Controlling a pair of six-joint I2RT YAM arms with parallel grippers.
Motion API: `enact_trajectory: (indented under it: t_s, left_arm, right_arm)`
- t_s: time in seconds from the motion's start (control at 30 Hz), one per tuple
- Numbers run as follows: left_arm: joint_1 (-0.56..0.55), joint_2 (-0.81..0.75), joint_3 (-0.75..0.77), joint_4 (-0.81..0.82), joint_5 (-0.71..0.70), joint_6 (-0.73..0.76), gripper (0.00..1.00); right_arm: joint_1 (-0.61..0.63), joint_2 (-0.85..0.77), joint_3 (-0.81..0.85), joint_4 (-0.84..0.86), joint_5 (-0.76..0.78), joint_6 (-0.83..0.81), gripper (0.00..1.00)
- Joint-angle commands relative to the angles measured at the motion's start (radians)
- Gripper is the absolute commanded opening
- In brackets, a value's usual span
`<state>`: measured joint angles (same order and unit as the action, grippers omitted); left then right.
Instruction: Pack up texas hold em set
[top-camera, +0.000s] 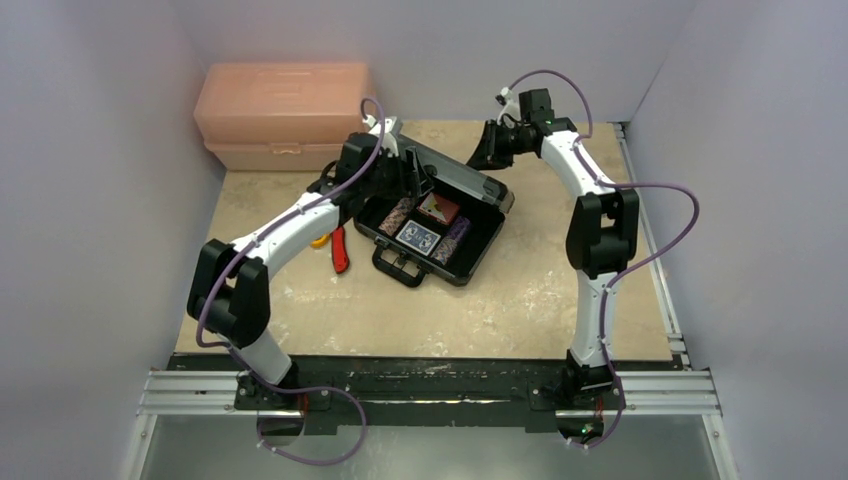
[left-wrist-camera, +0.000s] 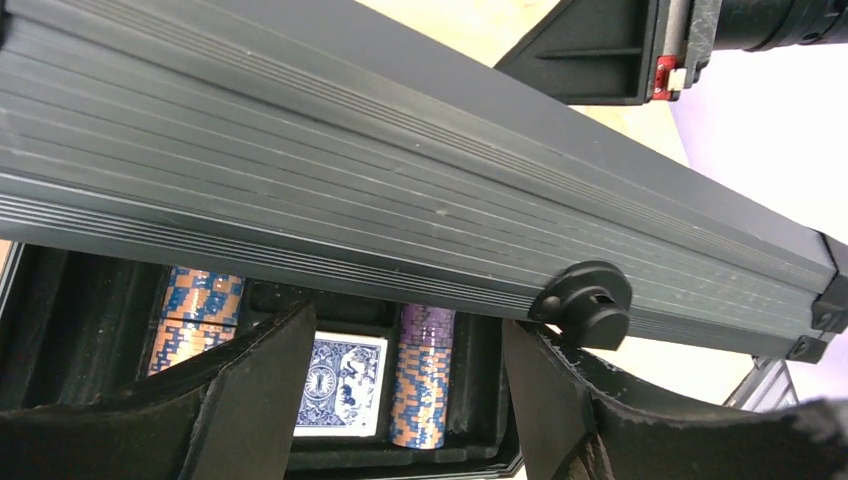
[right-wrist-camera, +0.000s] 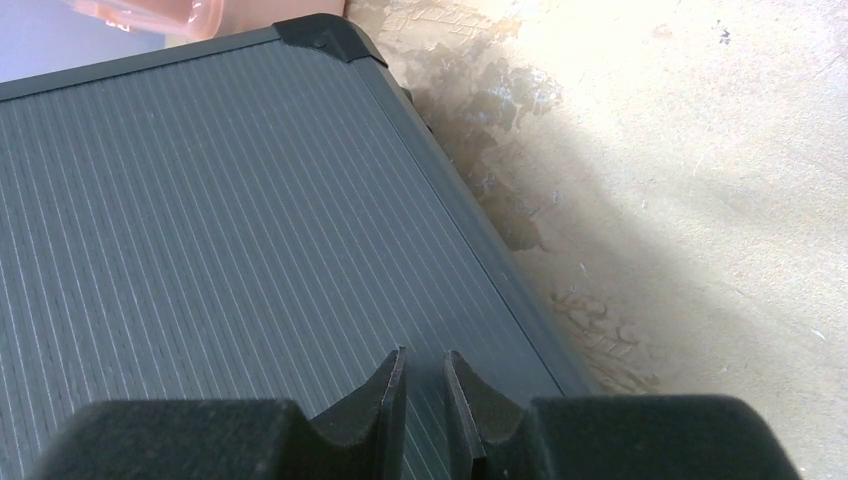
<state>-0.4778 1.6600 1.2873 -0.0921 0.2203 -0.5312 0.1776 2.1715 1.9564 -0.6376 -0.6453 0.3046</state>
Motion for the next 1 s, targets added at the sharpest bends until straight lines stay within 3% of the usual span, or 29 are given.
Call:
enact_trajectory:
  t_s: [0.0, 0.47, 0.97]
  left_arm:
    - [0.007, -0.027, -0.043, 0.129, -0.025, -0.003, 0.68]
    - [0.007, -0.126, -0.255, 0.166, -0.104, 0.018, 0.67]
    - [0.007, -0.202, -0.438, 0.208, -0.169, 0.007, 0.66]
  right_arm:
    - [0.02, -0.077, -0.002, -0.024, 0.007, -0.029, 0.23]
    - [0.12, -0.077, -0.036, -0.05, 0.027, -0.085, 0.23]
    - [0.239, -0.185, -0.254, 0.074, 0.035, -0.047, 0.23]
